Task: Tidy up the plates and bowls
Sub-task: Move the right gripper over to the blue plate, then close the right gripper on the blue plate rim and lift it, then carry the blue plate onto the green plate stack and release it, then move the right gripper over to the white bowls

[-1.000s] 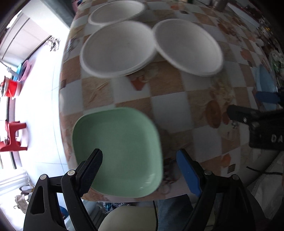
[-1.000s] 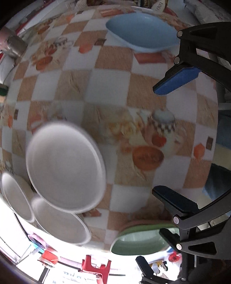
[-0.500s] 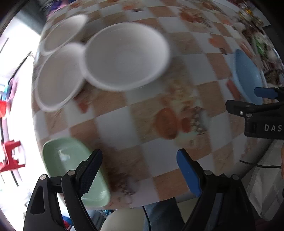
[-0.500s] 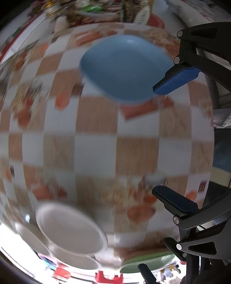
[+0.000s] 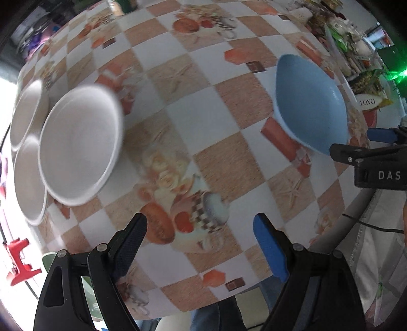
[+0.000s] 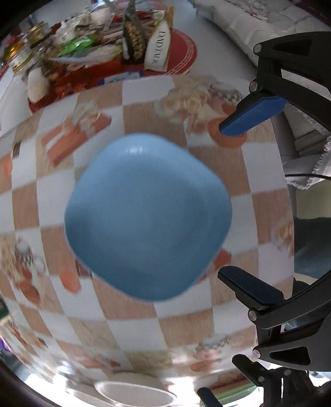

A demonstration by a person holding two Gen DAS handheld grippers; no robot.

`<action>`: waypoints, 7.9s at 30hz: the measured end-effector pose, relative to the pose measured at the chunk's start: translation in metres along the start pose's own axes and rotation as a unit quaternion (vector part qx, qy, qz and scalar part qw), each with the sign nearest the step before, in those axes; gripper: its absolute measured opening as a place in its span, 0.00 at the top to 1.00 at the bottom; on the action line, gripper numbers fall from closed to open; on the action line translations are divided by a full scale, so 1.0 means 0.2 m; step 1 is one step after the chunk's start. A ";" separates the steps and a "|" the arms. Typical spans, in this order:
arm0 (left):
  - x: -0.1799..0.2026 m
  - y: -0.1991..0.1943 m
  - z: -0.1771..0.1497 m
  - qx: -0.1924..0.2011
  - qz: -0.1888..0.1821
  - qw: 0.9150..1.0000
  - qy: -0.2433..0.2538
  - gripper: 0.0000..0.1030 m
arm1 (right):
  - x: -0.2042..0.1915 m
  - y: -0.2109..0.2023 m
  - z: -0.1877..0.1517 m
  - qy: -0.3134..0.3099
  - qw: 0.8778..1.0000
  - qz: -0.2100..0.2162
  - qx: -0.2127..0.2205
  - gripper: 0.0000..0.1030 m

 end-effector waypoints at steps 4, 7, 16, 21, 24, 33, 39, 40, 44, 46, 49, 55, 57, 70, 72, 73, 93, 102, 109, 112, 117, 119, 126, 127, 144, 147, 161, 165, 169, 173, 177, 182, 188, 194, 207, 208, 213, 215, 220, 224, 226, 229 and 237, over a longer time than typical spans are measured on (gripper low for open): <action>0.06 0.03 0.06 -0.005 0.000 1.000 0.009 0.15 | 0.02 0.03 -0.02 0.008 1.000 -0.001 -0.005 0.00; 0.09 0.05 0.11 -0.008 0.001 1.000 0.015 0.15 | 0.06 0.09 -0.02 0.014 1.000 0.001 -0.008 0.00; 0.24 0.11 0.24 -0.011 0.001 1.000 0.027 0.15 | 0.11 0.10 -0.02 0.023 1.000 0.004 -0.012 0.00; 0.31 0.14 0.32 -0.009 0.000 0.999 0.033 0.15 | 0.13 0.11 -0.01 0.025 1.000 0.006 -0.010 0.00; 0.32 0.15 0.38 -0.008 -0.001 0.999 0.035 0.15 | 0.14 0.11 0.01 0.022 1.000 0.006 -0.010 0.00; 0.41 0.16 0.47 -0.008 -0.002 0.999 0.037 0.15 | 0.13 0.12 0.06 0.009 1.000 0.001 -0.006 0.00; 0.43 0.18 0.48 -0.006 -0.003 0.999 0.037 0.15 | 0.12 0.11 0.07 0.005 1.000 0.001 -0.005 0.00; 0.43 0.17 0.48 -0.005 -0.003 0.999 0.036 0.15 | 0.11 0.11 0.07 0.004 1.000 0.001 -0.005 0.00; 0.40 0.15 0.46 -0.002 -0.006 0.999 0.035 0.15 | 0.11 0.10 0.07 0.005 1.000 0.002 -0.004 0.00; 0.39 0.13 0.46 -0.002 -0.007 0.999 0.035 0.15 | 0.11 0.10 0.07 0.005 1.000 0.002 -0.004 0.00; 0.36 0.14 0.45 -0.002 -0.009 0.999 0.032 0.15 | 0.10 0.10 0.07 0.002 1.000 0.000 -0.005 0.00; 0.34 0.16 0.44 -0.001 -0.009 0.999 0.030 0.15 | 0.11 0.09 0.07 0.008 1.000 0.004 -0.001 0.00; 0.34 0.16 0.44 0.001 -0.011 1.000 0.025 0.15 | 0.12 0.07 0.09 0.014 1.000 0.005 0.009 0.00; 0.44 0.22 0.72 0.050 -0.012 0.997 0.049 0.15 | 0.25 0.14 0.10 0.127 0.992 0.016 0.005 0.00; 0.47 0.25 0.76 0.058 -0.008 0.996 0.064 0.15 | 0.27 0.16 0.08 0.153 0.988 0.024 0.001 0.00; 0.49 0.26 0.79 0.062 -0.005 0.995 0.075 0.15 | 0.29 0.17 0.07 0.171 0.985 0.032 0.001 0.00; 0.65 0.49 0.95 0.049 -0.023 0.993 0.109 0.39 | 0.21 0.20 0.11 0.200 0.979 0.035 0.027 0.37; 0.71 0.48 0.92 0.044 -0.051 0.991 0.117 0.67 | 0.14 0.18 0.15 0.185 0.978 0.089 0.035 0.72; 0.52 0.43 0.72 0.041 -0.031 0.996 0.068 0.67 | -0.07 0.15 0.11 0.104 0.989 0.104 0.033 0.72; 0.38 0.40 0.60 0.033 -0.020 0.999 0.029 0.67 | -0.25 0.12 0.07 0.058 0.992 0.112 0.030 0.72; 0.13 0.34 0.37 0.023 0.013 0.999 -0.039 0.67 | -0.59 0.06 -0.03 -0.029 0.992 0.121 0.028 0.72; 0.05 0.32 0.29 0.020 0.031 0.998 -0.059 0.67 | -0.70 0.04 -0.07 -0.049 0.991 0.124 0.028 0.72; -0.18 0.27 0.08 0.005 0.060 0.990 -0.125 0.67 | -1.00 -0.01 -0.19 -0.073 0.987 0.141 0.015 0.71; -0.20 0.27 0.07 0.005 0.062 0.990 -0.127 0.67 | -1.04 -0.02 -0.20 -0.080 0.987 0.138 0.015 0.71; -0.28 0.20 -0.08 0.021 0.052 0.991 -0.125 0.67 | -1.06 0.02 -0.20 -0.065 0.990 0.125 0.007 0.71; -0.30 0.20 -0.08 0.021 0.050 0.991 -0.126 0.67 | -1.06 0.03 -0.19 -0.062 0.990 0.123 0.007 0.71; -0.43 0.03 -0.15 0.031 0.056 0.987 -0.147 0.67 | -1.14 -0.03 -0.17 -0.085 0.985 0.150 -0.001 0.71; -0.53 -0.09 -0.19 0.040 0.071 0.983 -0.163 0.67 | -1.23 -0.09 -0.17 -0.107 0.980 0.166 -0.002 0.71; -0.66 -0.19 -0.27 0.044 0.092 0.978 -0.180 0.67 | -1.35 -0.13 -0.18 -0.122 0.974 0.189 -0.010 0.71; -0.80 -0.28 -0.37 0.042 0.119 0.973 -0.195 0.67 | -1.49 -0.16 -0.20 -0.142 0.967 0.212 -0.017 0.71; -0.96 -0.33 -0.48 0.039 0.146 0.965 -0.213 0.67 | -1.65 -0.18 -0.21 -0.151 0.961 0.231 -0.021 0.71; -1.11 -0.35 -0.63 0.032 0.167 0.958 -0.232 0.67 | -1.80 -0.16 -0.24 -0.166 0.954 0.248 -0.029 0.71; -1.22 -0.31 -0.68 0.033 0.173 0.957 -0.232 0.66 | -1.80 -0.13 -0.27 -0.163 0.954 0.249 -0.038 0.71; -1.28 -0.25 -0.70 0.037 0.174 0.957 -0.227 0.60 | -1.83 -0.14 -0.29 -0.162 0.956 0.241 -0.041 0.71; -1.33 -0.26 -0.70 0.041 0.172 0.948 -0.265 0.24 | -1.47 -0.09 -0.24 -0.150 0.964 0.218 -0.032 0.17; -1.31 -0.26 -0.68 0.043 0.165 0.949 -0.266 0.24 | -1.41 -0.08 -0.23 -0.143 0.967 0.210 -0.033 0.17; -1.19 -0.25 -0.55 0.054 0.134 0.956 -0.255 0.24 | -1.19 -0.06 -0.17 -0.106 0.976 0.187 -0.032 0.17; -1.12 -0.26 -0.49 0.062 0.121 0.959 -0.248 0.24 | -1.13 -0.07 -0.14 -0.094 0.978 0.183 -0.027 0.17; -0.99 -0.29 -0.33 0.083 0.090 0.963 -0.241 0.24 | -1.01 -0.10 0.00 -0.074 0.982 0.172 -0.002 0.17; -0.93 -0.29 -0.24 0.092 0.073 0.962 -0.245 0.24 | -0.98 -0.13 0.12 -0.071 0.984 0.164 0.021 0.17; -0.91 -0.29 -0.20 0.094 0.068 0.961 -0.252 0.24 | -0.95 -0.15 0.17 -0.074 0.984 0.161 0.035 0.17; -0.90 -0.27 -0.15 0.093 0.063 0.958 -0.263 0.24 | -0.91 -0.16 0.25 -0.076 0.983 0.159 0.046 0.17; -0.90 -0.20 -0.06 0.085 0.084 0.953 -0.278 0.24 | -0.87 -0.14 0.36 -0.095 0.981 0.159 0.058 0.17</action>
Point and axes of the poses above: each gripper's, at about its wrist camera, not at the fingertips, and y roughly the way its jaws point, x to its right, z to its top, the point moved 3 cm from there along y, roughly the way its jaws point, and after that the axes turned 15 degrees about x, right-handed, at the moved point
